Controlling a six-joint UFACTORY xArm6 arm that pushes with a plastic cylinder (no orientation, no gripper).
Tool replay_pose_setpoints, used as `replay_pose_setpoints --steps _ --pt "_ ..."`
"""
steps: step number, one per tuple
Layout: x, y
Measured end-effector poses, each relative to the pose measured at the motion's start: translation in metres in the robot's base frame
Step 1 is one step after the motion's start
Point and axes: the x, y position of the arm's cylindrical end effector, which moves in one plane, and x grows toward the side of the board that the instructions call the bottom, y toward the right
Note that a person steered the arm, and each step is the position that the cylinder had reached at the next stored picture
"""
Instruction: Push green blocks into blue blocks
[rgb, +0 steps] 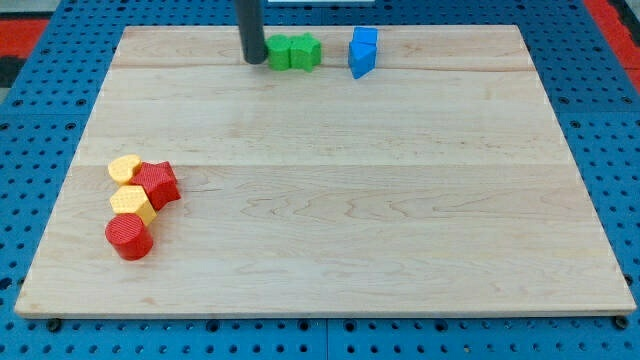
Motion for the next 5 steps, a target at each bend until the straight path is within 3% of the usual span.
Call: replay_pose_setpoints --steps 1,2,3,4,5 --pt "0.012 0.031" --pt "0.099 0.038" --pt "0.118 0.128" --pt "0.109 0.204" --pt "0.103 0.242"
